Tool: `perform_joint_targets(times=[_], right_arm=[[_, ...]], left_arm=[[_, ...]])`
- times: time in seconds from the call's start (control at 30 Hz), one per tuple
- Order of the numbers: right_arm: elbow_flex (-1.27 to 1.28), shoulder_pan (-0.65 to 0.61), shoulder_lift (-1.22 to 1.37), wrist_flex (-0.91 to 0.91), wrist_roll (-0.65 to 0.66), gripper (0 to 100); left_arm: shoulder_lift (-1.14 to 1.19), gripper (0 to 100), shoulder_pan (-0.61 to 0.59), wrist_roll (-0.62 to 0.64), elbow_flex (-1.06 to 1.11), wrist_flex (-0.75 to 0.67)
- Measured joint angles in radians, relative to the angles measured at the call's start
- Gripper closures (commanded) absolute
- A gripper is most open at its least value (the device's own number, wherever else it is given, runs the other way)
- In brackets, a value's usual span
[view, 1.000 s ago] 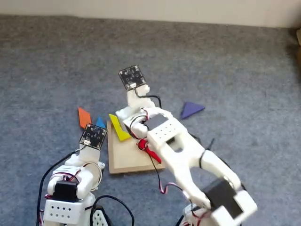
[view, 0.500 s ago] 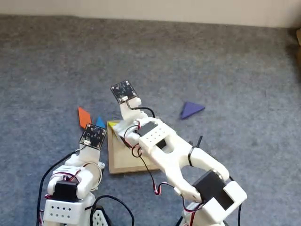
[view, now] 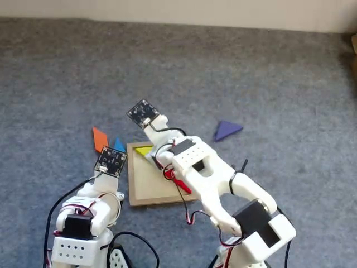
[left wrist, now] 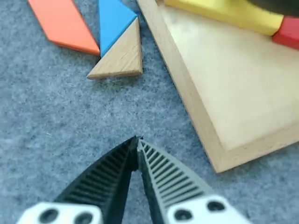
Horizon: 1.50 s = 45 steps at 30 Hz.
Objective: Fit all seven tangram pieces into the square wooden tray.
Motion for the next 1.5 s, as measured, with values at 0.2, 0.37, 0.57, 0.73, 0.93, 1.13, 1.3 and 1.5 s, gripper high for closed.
perform_joint_targets(times=[0.2,0.37,0.57,0.73,0.93,1.13,1.3,1.5], right_arm=[[0.051,0.046,-0.092,0.02,0.015,90.2],[0.173,0.044,-0.261,0.02,-0.035,90.2],[0.187,0.138,-0.362,0.02,-0.173,90.0],[0.187,0.229,-0.377,0.02,-0.189,90.0],[0.146,0.307,-0.377,0.092,-0.195,89.7],[-0.02,0.308,-0.377,0.407,-0.195,74.6],[-0.055,0.308,-0.379,0.531,-0.195,73.5],[0.098,0.278,-0.379,0.434,-0.195,73.5]], left_arm=[[0.0,99,0.0,0.0,0.0,0.0],[0.0,99,0.0,0.0,0.0,0.0],[0.0,99,0.0,0.0,0.0,0.0],[0.0,99,0.0,0.0,0.0,0.0],[0.0,99,0.0,0.0,0.0,0.0],[0.0,99,0.0,-0.002,0.0,0.0],[0.0,99,0.0,-0.002,0.0,0.0],[0.0,99,0.0,-0.002,0.0,0.0]])
